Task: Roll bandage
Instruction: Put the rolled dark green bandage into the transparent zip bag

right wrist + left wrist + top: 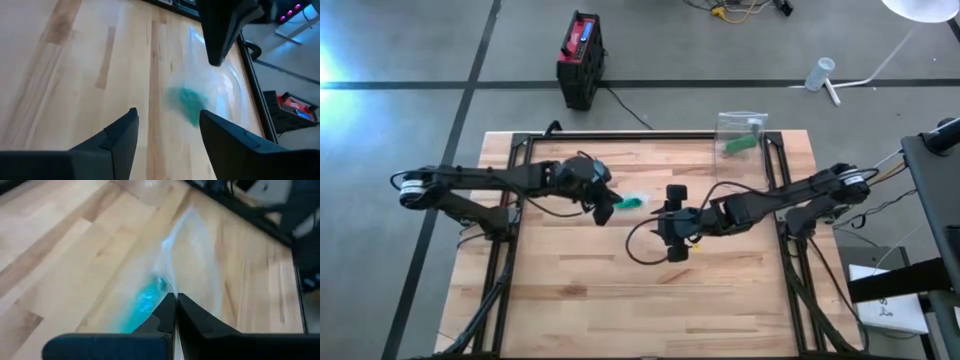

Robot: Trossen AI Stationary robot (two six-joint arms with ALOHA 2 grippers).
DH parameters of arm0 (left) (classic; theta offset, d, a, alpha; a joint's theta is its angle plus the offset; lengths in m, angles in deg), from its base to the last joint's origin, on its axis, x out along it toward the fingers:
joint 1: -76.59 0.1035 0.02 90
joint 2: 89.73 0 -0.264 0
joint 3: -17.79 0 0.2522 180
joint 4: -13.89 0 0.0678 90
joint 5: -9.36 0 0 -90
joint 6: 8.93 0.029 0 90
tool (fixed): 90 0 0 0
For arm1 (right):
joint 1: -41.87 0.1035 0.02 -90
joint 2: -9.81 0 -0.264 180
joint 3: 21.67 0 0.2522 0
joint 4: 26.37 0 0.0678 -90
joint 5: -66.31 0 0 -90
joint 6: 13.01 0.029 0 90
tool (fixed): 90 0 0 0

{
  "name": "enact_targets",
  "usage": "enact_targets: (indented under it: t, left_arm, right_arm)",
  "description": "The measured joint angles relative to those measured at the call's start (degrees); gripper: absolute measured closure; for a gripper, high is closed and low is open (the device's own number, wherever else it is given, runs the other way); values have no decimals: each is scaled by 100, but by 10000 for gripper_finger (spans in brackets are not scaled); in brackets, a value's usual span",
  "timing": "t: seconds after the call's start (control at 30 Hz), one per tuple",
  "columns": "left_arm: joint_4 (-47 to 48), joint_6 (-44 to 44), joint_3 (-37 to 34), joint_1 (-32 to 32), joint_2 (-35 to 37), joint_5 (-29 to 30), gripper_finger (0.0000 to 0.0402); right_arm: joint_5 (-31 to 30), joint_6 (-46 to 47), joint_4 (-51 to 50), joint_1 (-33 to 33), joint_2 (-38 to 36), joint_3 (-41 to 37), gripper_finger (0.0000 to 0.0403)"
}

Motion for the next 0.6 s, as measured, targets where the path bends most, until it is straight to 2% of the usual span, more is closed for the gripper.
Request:
enact_targets:
  t: [0.17, 0.4, 0.6]
  left_arm:
    - [306, 291, 406, -150, -247, -48, 401]
    - [350, 407, 500, -211, -433, -53, 401]
    - [389, 419, 482, -216, -566, -54, 401]
  right_arm:
    - [-20, -37, 86, -133, 190, -4, 194]
    - [-49, -192, 317, -313, 505, -7, 174]
    - [-896, -728, 495, -335, 638, -7, 149]
